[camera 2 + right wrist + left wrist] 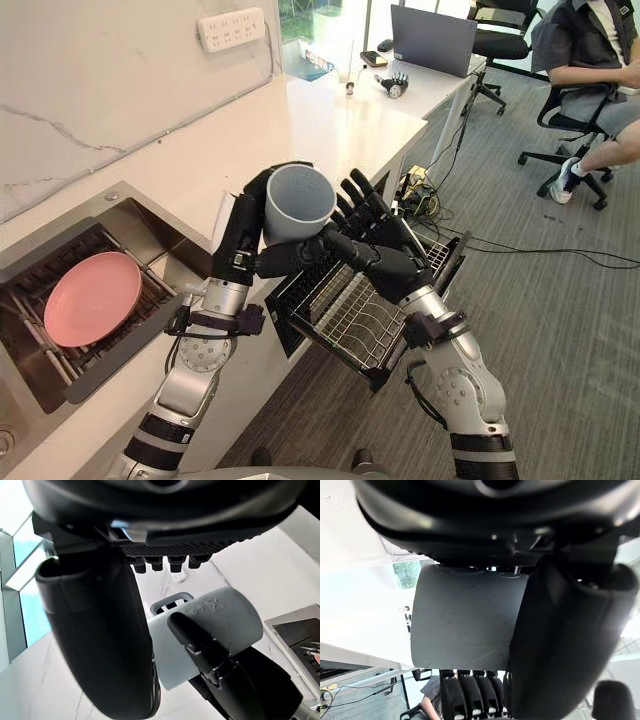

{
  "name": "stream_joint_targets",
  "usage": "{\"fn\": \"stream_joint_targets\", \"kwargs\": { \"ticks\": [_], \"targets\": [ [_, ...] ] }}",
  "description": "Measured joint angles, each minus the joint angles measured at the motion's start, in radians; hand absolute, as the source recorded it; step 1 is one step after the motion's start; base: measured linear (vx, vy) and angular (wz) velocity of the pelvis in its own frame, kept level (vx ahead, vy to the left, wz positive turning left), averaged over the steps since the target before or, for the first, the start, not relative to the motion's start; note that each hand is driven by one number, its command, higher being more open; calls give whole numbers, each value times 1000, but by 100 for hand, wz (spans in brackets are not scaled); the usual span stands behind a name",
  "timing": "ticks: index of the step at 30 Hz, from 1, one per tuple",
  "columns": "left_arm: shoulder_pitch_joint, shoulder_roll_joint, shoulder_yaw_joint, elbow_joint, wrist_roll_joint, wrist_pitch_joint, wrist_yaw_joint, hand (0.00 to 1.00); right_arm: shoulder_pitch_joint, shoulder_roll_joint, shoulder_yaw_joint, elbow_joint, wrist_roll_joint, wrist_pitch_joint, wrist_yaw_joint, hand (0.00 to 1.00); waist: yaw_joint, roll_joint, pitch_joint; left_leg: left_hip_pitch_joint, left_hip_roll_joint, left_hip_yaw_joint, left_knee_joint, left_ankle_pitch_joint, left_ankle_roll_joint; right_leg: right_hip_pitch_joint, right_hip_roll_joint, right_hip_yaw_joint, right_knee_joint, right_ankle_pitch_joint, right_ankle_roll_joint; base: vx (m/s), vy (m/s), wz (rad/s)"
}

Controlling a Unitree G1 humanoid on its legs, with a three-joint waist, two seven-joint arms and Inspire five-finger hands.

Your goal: Walk over to the sink, pick up the cup, carry it to the dishwasher, place the cup inside the dishwasher, then close the dishwasher door

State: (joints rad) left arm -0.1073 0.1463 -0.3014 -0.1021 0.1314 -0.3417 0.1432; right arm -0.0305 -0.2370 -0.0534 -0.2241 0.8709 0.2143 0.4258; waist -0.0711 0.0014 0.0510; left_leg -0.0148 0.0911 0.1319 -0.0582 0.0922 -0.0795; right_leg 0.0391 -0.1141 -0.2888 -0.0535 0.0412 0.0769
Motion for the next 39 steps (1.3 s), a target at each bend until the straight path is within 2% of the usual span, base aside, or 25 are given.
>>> {"fn": "stream_joint_targets", "kwargs": {
  "ticks": [9, 12, 19, 23, 24, 28, 34, 39],
  "targets": [
    [0, 15, -55, 1, -15, 8, -39, 0, -9, -22, 43, 18, -8, 4, 1, 100, -5, 14, -18, 12, -10, -3, -23, 14, 6, 2, -9, -4, 0, 3, 6, -23, 2, 2],
    [0, 16, -58, 2, -15, 12, -40, 0, -18, -26, 45, 25, -70, 3, -1, 100, -11, 15, -20, 14, -10, -5, -27, 19, 7, 3, -8, -6, 0, 4, 6, -38, -9, 1],
    [-1, 27, -62, 23, -15, 44, -40, 0, -45, -45, 69, 58, -207, 3, -54, 100, -22, 18, -36, 13, -13, -5, -28, 20, 8, 10, -7, -6, -20, 16, 8, -9, -1, 0],
    [-1, 28, -67, 27, -15, 75, -35, 0, -53, -52, 93, 65, -259, -3, -115, 100, -23, 18, -40, 12, -13, -5, -28, 21, 8, 10, -7, -6, -20, 17, 8, 0, 0, 0],
    [-1, 29, -70, 27, -16, 79, -31, 0, -58, -52, 102, 68, -264, -7, -129, 0, -23, 18, -40, 12, -13, -5, -28, 21, 8, 10, -7, -6, -20, 17, 8, 0, 0, 0],
    [-5, 29, -71, 27, -34, 90, -14, 0, -68, -47, 137, 69, -265, -38, -177, 0, -23, 18, -41, 12, -13, -7, -28, 22, 9, 11, -7, -8, -20, 17, 8, 0, 0, 0],
    [-9, 18, -71, 27, -36, 105, 21, 0, -75, 14, 170, 71, -287, -79, -280, 0, -20, 19, -42, 12, -14, -11, -28, 23, 9, 12, -8, -12, -20, 18, 7, 0, 0, 0],
    [-9, 10, -74, 26, -43, 105, 24, 0, -78, 18, 189, 78, -289, -109, -313, 0, -17, 19, -43, 11, -15, -14, -28, 24, 10, 13, -9, -14, -21, 18, 7, 0, 0, 0]
  ]
}}
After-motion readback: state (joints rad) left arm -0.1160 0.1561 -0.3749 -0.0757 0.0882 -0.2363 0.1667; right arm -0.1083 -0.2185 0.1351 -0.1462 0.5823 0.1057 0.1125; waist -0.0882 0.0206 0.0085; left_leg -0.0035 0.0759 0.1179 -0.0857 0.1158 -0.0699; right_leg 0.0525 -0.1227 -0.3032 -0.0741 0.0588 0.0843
